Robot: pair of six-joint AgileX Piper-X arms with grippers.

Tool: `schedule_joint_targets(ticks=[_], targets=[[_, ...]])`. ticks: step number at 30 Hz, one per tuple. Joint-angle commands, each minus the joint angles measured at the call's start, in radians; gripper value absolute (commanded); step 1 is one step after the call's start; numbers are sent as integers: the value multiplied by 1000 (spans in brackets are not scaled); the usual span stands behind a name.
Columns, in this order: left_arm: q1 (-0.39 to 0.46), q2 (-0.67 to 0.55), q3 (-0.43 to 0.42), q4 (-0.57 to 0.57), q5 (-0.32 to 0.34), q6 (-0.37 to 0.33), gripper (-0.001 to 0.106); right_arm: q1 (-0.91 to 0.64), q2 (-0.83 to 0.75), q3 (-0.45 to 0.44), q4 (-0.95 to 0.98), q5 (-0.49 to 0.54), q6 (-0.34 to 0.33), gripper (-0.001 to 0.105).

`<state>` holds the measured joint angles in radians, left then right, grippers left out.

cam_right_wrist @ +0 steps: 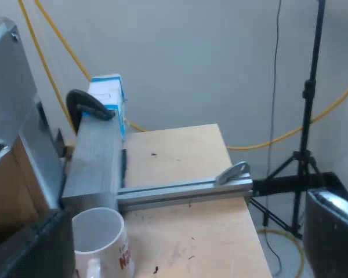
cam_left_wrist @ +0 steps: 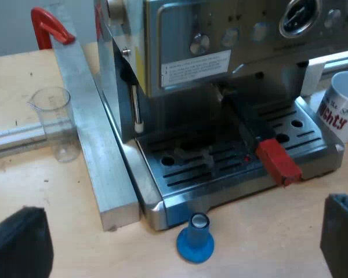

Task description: Put the handle in the coffee machine

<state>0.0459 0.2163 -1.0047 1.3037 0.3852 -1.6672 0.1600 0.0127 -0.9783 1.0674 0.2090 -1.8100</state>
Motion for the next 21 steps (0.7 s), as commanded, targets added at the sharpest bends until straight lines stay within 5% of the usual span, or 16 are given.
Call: schedule_joint_targets(ticks=[1,11,16,21], targets=[[1,-74,31,-8,-1,-2,95,-6,-64,-3,45,-18,-12,81],[5,-347,166,55,13,98,95,-6,-68,24,193,-124,-31,81],[4,-373,190,93,12,118,92,-6,-68,55,189,-133,-31,81],[11,-367,195,79,21,122,70,-6,-68,109,110,-148,-32,81]])
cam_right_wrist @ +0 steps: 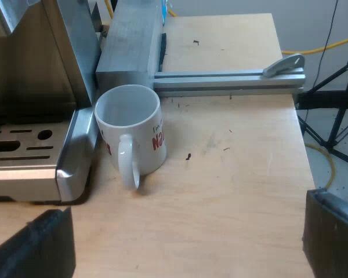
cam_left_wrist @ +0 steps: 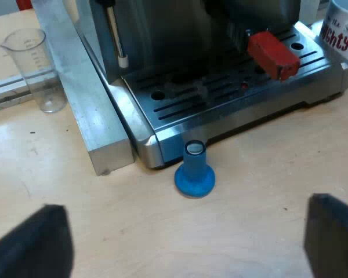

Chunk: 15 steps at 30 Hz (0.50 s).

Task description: Put the handle in the coffee machine

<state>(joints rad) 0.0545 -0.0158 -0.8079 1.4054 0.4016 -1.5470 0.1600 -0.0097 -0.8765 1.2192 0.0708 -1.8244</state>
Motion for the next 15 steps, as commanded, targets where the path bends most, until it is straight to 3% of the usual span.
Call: schedule_joint_targets(ticks=[1,7,9,15], targets=[[2,-135,-1,-28,-2,0,68,-6,-46,12,-55,-9,-17,81],[2,-135,38,-124,-38,-68,64,-6,-43,100,-194,-15,-15,81],[2,-135,73,-171,-90,-72,64,-6,-44,132,-223,-29,-15,81],[-5,-135,172,-240,-146,-72,72,-6,-44,224,-257,-71,-12,81]])
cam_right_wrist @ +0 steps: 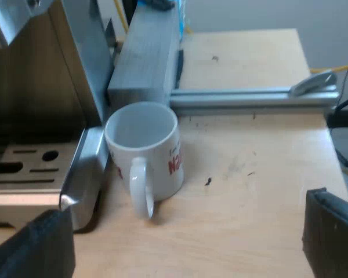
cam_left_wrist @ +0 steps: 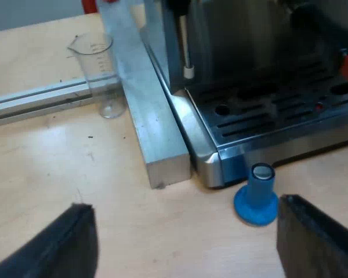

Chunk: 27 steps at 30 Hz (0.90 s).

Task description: Put the handle in the coffee machine

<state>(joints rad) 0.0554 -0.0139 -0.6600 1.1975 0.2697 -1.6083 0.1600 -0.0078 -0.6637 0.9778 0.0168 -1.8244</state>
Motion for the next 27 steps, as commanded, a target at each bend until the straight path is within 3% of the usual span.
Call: schedule_joint_targets(ticks=[1,8,17,27], targets=[[-8,-137,31,-34,-14,-11,73,-6,-45,15,-16,-26,-12,81],[-24,-137,102,-50,-14,-11,75,-6,-45,84,-7,-41,-12,81],[-33,-133,104,-50,-14,-11,75,-6,-45,168,-11,-44,-12,81],[-33,-133,104,-59,-14,-11,75,-6,-45,169,-12,-44,-12,81]])
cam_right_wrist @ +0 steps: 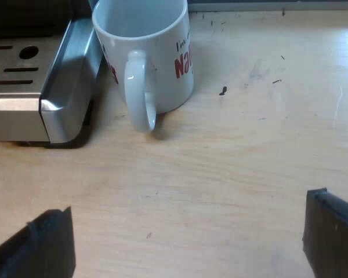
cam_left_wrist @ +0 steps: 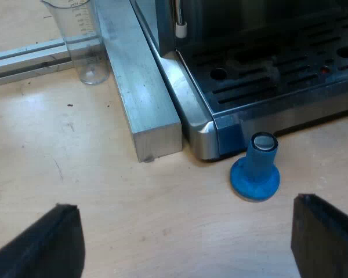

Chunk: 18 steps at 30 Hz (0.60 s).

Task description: Put the handle in the coffee machine

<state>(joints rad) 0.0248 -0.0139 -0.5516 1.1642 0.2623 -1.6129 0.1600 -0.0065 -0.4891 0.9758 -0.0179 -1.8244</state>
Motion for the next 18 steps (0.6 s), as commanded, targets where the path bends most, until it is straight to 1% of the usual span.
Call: schedule_joint_targets(ticks=[1,6,13,18], targets=[[-2,-133,-5,-31,-6,-6,75,-6,-46,-6,-10,-9,-12,81],[-7,-133,24,-123,-6,-3,75,-6,-46,-6,-10,-9,-12,81],[-16,-133,29,-130,-4,-3,75,-8,-44,-6,-10,-9,-12,81],[-16,-133,29,-131,-2,-3,75,-49,-44,-6,-10,-9,-12,81]])
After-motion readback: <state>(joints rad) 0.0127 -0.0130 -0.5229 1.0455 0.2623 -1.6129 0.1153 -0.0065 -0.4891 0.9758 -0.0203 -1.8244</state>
